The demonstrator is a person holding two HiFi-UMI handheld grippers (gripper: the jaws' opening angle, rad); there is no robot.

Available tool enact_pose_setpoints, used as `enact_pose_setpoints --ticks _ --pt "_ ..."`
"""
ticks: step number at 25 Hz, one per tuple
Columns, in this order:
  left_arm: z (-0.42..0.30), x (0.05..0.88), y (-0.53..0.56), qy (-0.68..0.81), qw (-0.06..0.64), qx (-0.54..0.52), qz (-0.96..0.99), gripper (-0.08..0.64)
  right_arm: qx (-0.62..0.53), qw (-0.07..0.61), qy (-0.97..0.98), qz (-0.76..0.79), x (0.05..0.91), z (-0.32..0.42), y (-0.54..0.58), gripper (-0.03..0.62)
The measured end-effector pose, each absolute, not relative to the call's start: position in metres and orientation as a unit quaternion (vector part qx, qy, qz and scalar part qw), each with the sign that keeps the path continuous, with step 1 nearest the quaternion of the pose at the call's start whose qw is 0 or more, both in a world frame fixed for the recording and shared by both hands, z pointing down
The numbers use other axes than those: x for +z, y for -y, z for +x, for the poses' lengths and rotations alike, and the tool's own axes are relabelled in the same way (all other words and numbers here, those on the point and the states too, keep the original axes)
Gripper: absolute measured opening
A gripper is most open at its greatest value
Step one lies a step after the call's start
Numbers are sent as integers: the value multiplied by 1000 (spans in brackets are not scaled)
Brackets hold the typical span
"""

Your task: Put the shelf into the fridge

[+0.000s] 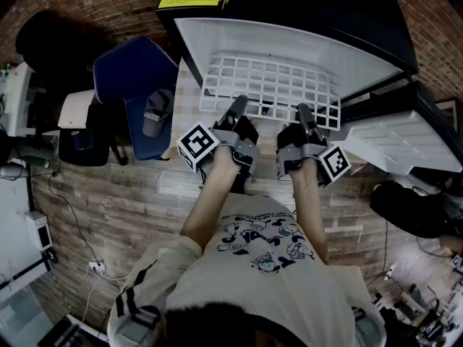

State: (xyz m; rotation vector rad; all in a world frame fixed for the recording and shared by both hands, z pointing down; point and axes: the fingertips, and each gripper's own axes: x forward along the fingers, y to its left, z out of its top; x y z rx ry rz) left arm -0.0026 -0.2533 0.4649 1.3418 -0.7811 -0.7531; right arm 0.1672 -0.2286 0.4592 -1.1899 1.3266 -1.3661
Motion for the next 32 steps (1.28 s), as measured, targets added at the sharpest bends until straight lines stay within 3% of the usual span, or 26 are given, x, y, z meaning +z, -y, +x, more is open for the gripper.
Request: enact_pose_setpoints --ticks 32 --pt "-9 464 217 377 644 -337 575 37 -552 430 -531 -478 459 165 190 52"
